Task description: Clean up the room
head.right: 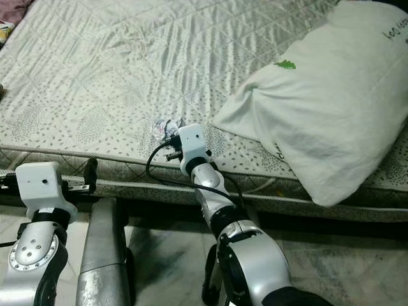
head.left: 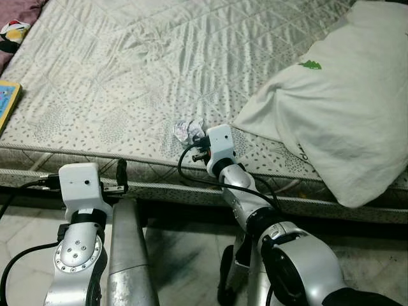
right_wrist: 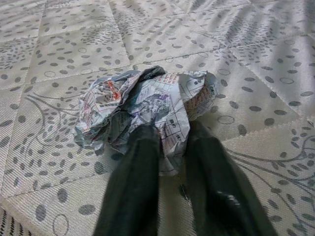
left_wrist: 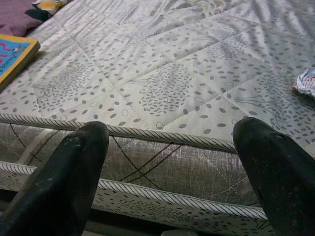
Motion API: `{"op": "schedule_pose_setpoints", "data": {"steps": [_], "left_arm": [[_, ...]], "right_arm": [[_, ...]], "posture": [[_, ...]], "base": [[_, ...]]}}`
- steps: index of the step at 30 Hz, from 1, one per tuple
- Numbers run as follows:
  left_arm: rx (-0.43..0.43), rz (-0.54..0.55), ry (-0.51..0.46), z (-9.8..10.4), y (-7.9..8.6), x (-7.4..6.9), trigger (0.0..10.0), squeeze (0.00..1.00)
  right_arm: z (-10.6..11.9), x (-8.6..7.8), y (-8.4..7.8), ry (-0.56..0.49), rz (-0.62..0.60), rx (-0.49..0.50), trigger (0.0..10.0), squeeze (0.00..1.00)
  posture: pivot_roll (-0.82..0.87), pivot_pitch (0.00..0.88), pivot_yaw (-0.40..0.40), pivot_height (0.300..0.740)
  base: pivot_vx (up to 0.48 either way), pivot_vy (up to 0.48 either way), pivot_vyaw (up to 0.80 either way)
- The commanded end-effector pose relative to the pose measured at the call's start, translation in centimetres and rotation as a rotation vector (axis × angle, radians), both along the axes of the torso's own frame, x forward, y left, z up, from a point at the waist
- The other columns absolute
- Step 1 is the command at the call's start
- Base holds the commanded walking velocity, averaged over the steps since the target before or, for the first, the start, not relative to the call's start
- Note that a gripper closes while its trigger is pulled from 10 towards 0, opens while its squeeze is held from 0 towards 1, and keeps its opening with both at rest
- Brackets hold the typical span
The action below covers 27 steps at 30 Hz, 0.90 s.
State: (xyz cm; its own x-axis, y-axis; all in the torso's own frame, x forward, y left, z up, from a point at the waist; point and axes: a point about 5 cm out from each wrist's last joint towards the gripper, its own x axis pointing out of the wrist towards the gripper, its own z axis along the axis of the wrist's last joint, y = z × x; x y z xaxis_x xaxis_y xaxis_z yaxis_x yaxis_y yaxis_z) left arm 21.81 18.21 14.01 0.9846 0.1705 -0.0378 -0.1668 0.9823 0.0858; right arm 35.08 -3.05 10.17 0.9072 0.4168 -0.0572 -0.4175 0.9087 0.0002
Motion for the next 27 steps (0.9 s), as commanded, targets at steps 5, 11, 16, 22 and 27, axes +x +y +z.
{"op": "schedule_pose_setpoints", "data": {"steps": [5,11,16,22,27], "left_arm": [[-0.001,-0.003,0.0,-0.4,0.1,0.3,10.0,0.0],[-0.009,-0.03,-0.014,-0.6,-0.3,1.4,10.0,0.0],[-0.019,-0.053,-0.021,-0.8,-0.7,2.2,10.0,0.0],[-0.029,-0.059,-0.02,-1.5,-0.6,2.6,10.0,0.0],[-0.038,-0.063,-0.015,-2.0,-0.6,2.9,10.0,0.0]], "right_arm": [[0.5,0.1,0.5,0.001,-0.007,0.065,0.0,0.0],[0.6,0.7,-2.1,-0.022,-0.072,0.075,0.0,0.0],[0.6,0.8,-4.7,-0.063,-0.13,0.075,0.0,0.0],[0.4,-0.5,-8.1,-0.137,-0.21,0.081,0.0,0.0],[-0.4,-4.3,-12.0,-0.176,-0.344,0.028,0.0,0.0]], "posture": [[0.25,0.118,-0.064,0.494],[0.21,0.089,-0.051,0.494],[0.17,0.055,-0.032,0.494],[0.09,0.013,-0.01,0.494],[0.06,0.004,-0.003,0.494]], "base": [[0.0,0.0,0.0],[0.0,0.0,0.0],[0.0,0.0,0.0],[0.0,0.0,0.0],[0.0,0.0,0.0]]}}
